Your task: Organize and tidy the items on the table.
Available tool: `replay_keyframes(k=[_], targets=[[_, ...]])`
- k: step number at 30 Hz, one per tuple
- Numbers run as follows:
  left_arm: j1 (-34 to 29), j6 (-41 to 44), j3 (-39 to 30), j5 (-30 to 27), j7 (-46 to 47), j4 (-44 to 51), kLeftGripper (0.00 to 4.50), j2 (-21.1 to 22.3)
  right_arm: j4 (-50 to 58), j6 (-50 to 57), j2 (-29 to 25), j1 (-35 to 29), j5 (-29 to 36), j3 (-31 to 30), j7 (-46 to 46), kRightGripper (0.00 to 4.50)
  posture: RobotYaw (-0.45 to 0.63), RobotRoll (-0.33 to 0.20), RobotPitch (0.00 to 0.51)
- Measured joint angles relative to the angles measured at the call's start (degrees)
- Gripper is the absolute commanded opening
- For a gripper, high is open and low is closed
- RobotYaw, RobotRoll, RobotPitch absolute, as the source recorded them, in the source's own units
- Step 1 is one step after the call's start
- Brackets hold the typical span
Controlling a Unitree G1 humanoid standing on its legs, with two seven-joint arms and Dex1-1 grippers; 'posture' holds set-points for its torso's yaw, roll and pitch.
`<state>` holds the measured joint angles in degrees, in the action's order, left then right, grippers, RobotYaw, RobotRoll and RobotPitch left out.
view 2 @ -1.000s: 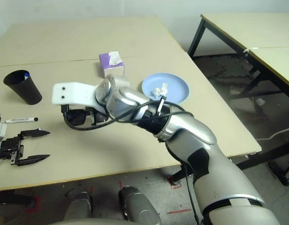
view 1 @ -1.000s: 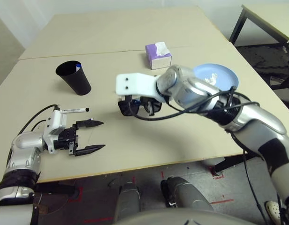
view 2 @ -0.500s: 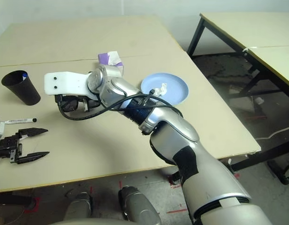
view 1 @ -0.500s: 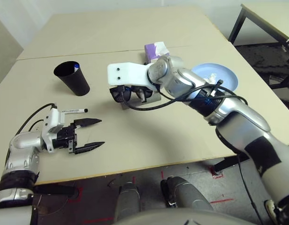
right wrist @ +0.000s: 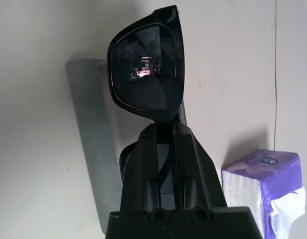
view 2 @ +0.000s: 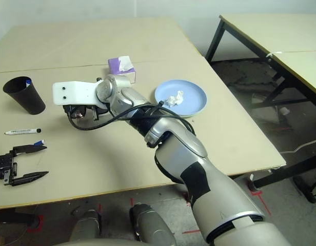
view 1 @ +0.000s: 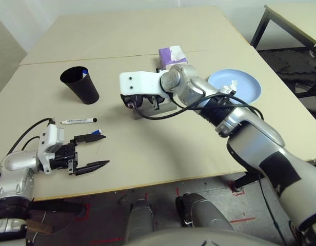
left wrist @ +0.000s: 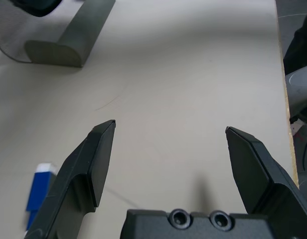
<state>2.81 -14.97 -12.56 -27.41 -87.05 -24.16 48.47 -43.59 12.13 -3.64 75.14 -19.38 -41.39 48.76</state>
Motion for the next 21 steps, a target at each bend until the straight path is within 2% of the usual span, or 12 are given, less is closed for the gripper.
replay_keyframes(k=[7,21], targets=[[-0.27,1.97,-0.14,-0.17,1.43,2.88,4.50,-0.02,-2.69,-2.28,0.25,-0.66,-2.00,0.53,-0.71,0.17,-0.05,0.000,0.139],[-0.27,2.12,-0.22,-0.17,1.43,2.91,4.50,-0.20,-4.17,-5.93,0.16,-3.14,-4.60,2.56,-1.80,0.17,-0.05,0.000,0.141]])
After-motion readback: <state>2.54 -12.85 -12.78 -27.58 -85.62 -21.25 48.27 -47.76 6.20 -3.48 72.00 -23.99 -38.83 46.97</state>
